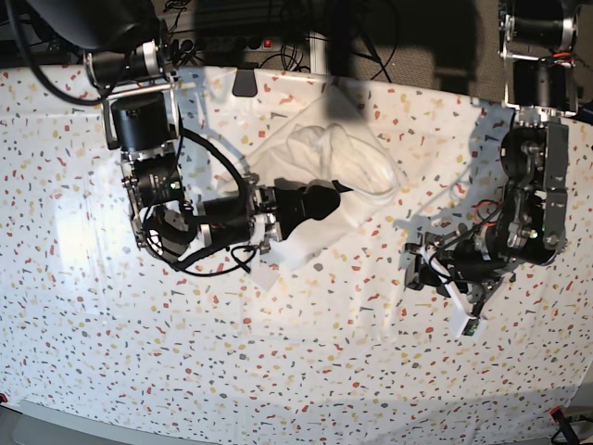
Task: Fold the T-shirt properly
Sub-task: 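Drag the bundle away from the robot base with the right gripper, then grasp the bundle's top layer with the left gripper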
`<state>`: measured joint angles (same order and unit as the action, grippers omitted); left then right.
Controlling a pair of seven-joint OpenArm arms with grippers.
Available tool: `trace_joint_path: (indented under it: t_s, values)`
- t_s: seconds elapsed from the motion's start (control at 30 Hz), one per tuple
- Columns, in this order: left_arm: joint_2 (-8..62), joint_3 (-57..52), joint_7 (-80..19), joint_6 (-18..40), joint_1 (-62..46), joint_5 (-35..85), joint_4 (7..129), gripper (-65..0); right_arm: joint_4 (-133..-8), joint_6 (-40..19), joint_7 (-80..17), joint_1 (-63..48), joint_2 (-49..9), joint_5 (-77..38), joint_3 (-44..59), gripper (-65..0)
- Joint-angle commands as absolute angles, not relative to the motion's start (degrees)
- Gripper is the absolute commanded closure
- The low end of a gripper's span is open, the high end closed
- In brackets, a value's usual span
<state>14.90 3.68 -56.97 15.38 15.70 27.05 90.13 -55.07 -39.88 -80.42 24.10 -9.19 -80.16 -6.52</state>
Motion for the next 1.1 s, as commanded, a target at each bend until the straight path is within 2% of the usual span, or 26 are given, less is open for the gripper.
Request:
trace_joint_path:
  t_s: [0.0, 0.4, 0.6, 0.7, 0.83, 1.07]
  values:
    - [15.27, 3.42, -55.66, 15.62, 17.28, 27.68, 91.24, -32.2, -55.9, -40.0, -80.0, 25.56, -9.17, -84.14, -6.39, -28.9]
    - [15.27, 3.42, -55.61, 16.1, 17.3, 28.21, 91.24, -32.2, -55.9, -40.0, -80.0, 26.59, -9.13, -85.0, -7.14, -28.9]
    - [15.22, 3.42, -57.36, 27.27, 17.28, 45.12, 94.52, -32.2, -55.9, -40.0, -80.0, 30.85, -9.52, -85.0, -7.09, -28.9]
    - [15.25, 3.42, -61.65, 30.11, 17.17, 50.94, 99.24, -32.2, -55.9, -40.0, -80.0, 33.74, -10.37, -85.0, -6.35, -28.9]
    - [15.29, 3.42, -62.46, 30.06, 16.29, 49.36, 104.55, -32.2, -55.9, -40.0, -80.0, 36.23, -13.08, -75.18, -1.89, -28.9]
    - [14.02, 3.6, -61.67, 28.97, 12.16, 47.77, 104.84, -32.2, -55.9, -40.0, -78.35, 36.32, -16.05, -50.19, 11.51, -28.8]
